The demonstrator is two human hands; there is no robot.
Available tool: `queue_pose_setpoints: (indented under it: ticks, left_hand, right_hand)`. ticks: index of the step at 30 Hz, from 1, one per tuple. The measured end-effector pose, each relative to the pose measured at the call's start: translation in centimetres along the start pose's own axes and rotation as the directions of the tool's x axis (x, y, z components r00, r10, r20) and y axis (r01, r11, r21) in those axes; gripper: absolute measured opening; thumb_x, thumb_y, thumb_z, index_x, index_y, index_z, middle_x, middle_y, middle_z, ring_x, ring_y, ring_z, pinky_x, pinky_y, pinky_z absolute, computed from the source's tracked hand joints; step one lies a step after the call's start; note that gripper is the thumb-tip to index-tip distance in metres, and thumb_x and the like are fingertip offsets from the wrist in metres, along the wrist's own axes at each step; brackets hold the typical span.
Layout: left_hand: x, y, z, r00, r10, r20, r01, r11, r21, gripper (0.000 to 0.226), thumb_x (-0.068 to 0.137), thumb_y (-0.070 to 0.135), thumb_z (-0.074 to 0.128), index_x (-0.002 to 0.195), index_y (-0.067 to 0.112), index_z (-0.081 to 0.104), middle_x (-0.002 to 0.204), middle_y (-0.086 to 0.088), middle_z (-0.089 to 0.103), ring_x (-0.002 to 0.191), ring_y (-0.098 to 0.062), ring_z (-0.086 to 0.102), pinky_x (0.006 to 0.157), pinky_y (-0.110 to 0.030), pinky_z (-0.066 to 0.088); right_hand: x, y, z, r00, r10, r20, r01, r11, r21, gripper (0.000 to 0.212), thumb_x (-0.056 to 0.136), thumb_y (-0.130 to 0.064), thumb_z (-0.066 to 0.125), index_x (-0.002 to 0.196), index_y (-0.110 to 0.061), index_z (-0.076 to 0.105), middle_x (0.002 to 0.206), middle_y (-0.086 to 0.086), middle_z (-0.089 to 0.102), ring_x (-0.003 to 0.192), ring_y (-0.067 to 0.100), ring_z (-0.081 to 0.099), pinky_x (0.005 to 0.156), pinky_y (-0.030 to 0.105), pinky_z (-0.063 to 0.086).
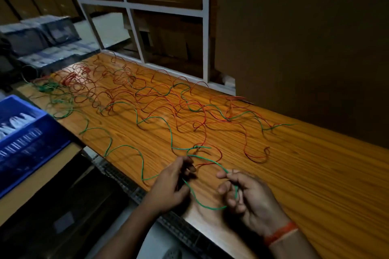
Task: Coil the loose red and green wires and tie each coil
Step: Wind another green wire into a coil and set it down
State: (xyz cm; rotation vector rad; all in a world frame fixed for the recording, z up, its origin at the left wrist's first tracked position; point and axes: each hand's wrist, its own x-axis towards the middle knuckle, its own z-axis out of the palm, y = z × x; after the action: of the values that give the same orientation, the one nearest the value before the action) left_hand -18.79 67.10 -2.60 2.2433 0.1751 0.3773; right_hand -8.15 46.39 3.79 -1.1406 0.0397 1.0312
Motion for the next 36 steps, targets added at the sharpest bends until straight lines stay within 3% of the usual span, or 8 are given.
queue_pose_setpoints:
  ticks: [4, 6, 11, 16, 22, 25, 31, 36]
  left_hand:
    - [0.8, -0.6, 1.1, 0.986, -0.142, -0.088, 0.145, 0.989, 0.025, 0.067, 0.079, 0.007, 0.068, 0.134, 0.032, 0.039, 0.104, 0.010, 0.062, 0.075, -0.009, 0.064, 0.069, -0.022, 0.047]
    - [1.4, -1.3, 0.9, 0.992, -0.114, -0.049, 0.120, 0.984, 0.134, 0.078, 0.079, 0.019, 0.072, 0.149, 0.028, 0.039, 0.113, 0.007, 0.062, 0.090, -0.008, 0.065, 0.081, -0.024, 0.051]
    - [3.0, -2.2, 0.7, 0.988, -0.125, -0.088, 0.144, 0.955, 0.261, 0.032, 0.081, 0.029, 0.064, 0.111, 0.027, 0.075, 0.108, 0.007, 0.063, 0.098, -0.012, 0.063, 0.085, -0.026, 0.050]
    - [3.6, -3.0, 0.4, 0.988, -0.154, -0.023, 0.154, 0.952, 0.265, 0.039, 0.077, 0.022, 0.061, 0.114, 0.024, 0.074, 0.111, 0.003, 0.073, 0.105, -0.017, 0.068, 0.093, -0.030, 0.052]
    - [5.0, -2.4, -0.1, 0.909, -0.410, 0.079, 0.414, 0.857, -0.308, 0.056, 0.084, -0.001, 0.061, 0.136, 0.022, 0.059, 0.129, 0.006, 0.069, 0.118, -0.010, 0.066, 0.086, -0.027, 0.053]
    - [6.1, -2.5, -0.2, 0.913, -0.389, 0.122, 0.407, 0.853, -0.327, 0.048, 0.086, 0.000, 0.064, 0.125, 0.028, 0.067, 0.116, 0.014, 0.074, 0.110, -0.004, 0.067, 0.090, -0.028, 0.053]
    - [6.4, -3.1, -0.3, 0.933, -0.345, 0.100, 0.359, 0.908, -0.215, 0.058, 0.075, 0.018, 0.062, 0.125, 0.046, 0.060, 0.126, 0.009, 0.071, 0.120, -0.006, 0.064, 0.108, -0.043, 0.049]
    - [6.0, -3.3, -0.4, 0.954, -0.272, 0.124, 0.293, 0.933, -0.211, 0.068, 0.077, 0.011, 0.058, 0.133, 0.049, 0.056, 0.116, 0.008, 0.074, 0.099, -0.023, 0.073, 0.084, -0.048, 0.060]
  right_hand:
    - [0.8, -0.8, -1.2, 0.998, -0.028, -0.056, 0.023, 0.995, -0.095, 0.022, 0.100, -0.005, 0.043, 0.092, 0.001, 0.063, 0.056, 0.015, 0.061, 0.030, 0.015, 0.047, 0.031, 0.010, 0.021]
    - [1.2, -0.9, -1.2, 0.997, -0.034, -0.064, 0.024, 0.990, -0.142, 0.022, 0.100, -0.006, 0.044, 0.090, 0.001, 0.063, 0.056, 0.014, 0.061, 0.031, 0.017, 0.050, 0.033, 0.010, 0.022]
    - [2.7, -0.4, -0.8, 0.996, 0.014, -0.085, -0.041, 0.945, -0.325, 0.026, 0.096, -0.005, 0.046, 0.079, 0.002, 0.065, 0.059, 0.017, 0.062, 0.038, 0.024, 0.057, 0.042, 0.019, 0.030]
    - [4.1, 0.4, -0.3, 0.978, -0.142, -0.156, 0.044, 0.862, -0.506, 0.021, 0.096, 0.001, 0.046, 0.087, 0.005, 0.065, 0.062, 0.015, 0.064, 0.040, 0.019, 0.051, 0.049, 0.025, 0.042]
    - [3.4, 0.0, 0.0, 0.992, -0.059, 0.115, 0.107, 0.871, -0.479, 0.022, 0.099, -0.004, 0.054, 0.096, 0.003, 0.075, 0.048, 0.008, 0.043, 0.039, 0.014, 0.032, 0.044, 0.021, 0.024]
    - [2.8, 0.0, -0.8, 0.975, -0.039, 0.217, 0.151, 0.836, -0.528, 0.029, 0.101, -0.024, 0.058, 0.102, -0.001, 0.076, 0.047, 0.004, 0.042, 0.040, 0.010, 0.032, 0.043, 0.022, 0.026]
    - [2.0, -1.0, -2.7, 0.962, -0.161, 0.219, 0.226, 0.922, -0.314, 0.029, 0.083, -0.025, 0.065, 0.081, 0.003, 0.073, 0.050, 0.009, 0.042, 0.034, 0.009, 0.028, 0.039, 0.019, 0.020]
    - [1.4, -1.7, -4.6, 0.970, -0.154, 0.189, 0.153, 0.988, 0.023, 0.029, 0.066, -0.024, 0.072, 0.065, 0.002, 0.059, 0.042, 0.004, 0.031, 0.030, 0.007, 0.023, 0.048, 0.026, 0.016]
